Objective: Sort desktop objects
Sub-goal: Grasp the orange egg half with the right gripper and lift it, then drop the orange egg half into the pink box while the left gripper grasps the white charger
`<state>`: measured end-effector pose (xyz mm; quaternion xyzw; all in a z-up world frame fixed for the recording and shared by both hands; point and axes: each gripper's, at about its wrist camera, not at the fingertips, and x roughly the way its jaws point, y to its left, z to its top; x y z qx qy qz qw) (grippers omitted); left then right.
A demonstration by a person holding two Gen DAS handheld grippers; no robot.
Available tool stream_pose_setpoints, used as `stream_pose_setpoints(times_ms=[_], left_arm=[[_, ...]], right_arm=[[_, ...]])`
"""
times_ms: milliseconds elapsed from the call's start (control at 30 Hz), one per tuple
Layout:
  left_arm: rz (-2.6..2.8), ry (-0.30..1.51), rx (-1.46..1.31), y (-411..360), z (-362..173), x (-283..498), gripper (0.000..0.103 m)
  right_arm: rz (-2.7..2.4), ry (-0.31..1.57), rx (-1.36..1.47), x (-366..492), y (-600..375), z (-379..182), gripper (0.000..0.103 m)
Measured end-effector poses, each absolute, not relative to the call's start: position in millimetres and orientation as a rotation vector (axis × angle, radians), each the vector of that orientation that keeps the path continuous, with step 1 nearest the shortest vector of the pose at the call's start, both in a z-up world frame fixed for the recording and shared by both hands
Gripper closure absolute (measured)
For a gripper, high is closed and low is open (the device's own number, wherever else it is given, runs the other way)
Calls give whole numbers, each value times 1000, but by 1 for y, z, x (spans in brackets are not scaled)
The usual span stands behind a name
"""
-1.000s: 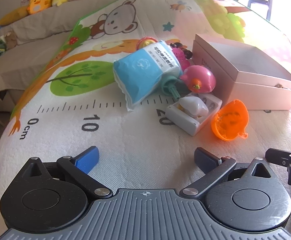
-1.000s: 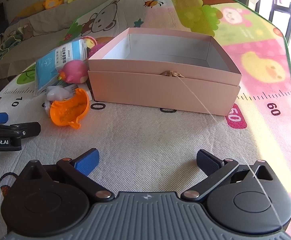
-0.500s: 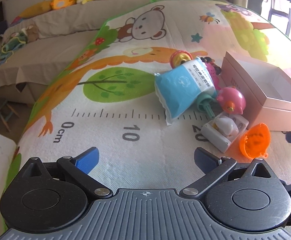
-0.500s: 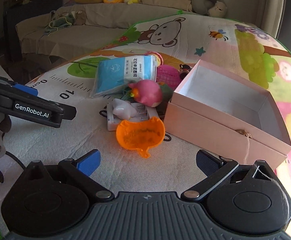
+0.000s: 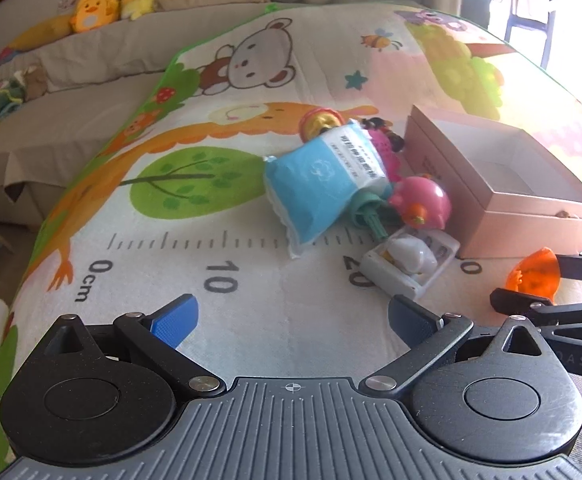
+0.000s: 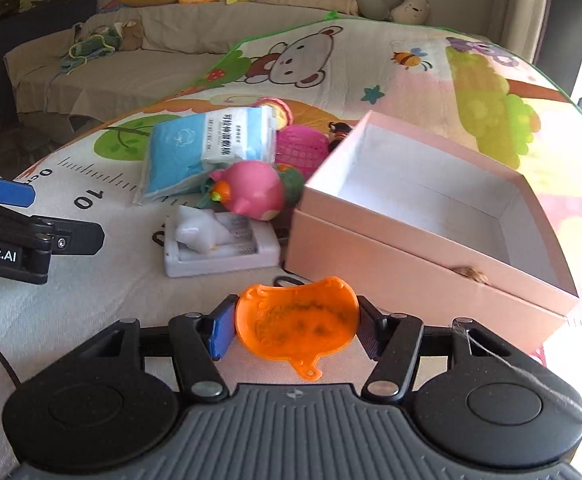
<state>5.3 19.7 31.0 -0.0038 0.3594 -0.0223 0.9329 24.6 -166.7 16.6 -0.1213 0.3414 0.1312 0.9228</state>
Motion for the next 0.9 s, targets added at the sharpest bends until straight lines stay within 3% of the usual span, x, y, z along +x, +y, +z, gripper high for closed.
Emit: stream_pose_setpoints(times_ms=[333, 533, 900], left_arm=[[-166, 767, 119, -43, 15, 52, 1], [-211, 769, 123, -42, 11, 54, 36], [-163, 648, 229, -35, 27, 20, 45]], right_arm=[[114, 701, -131, 5, -236, 14, 42], [98, 693, -95, 7, -238, 9, 42], [89, 685, -87, 6, -234, 4, 39]])
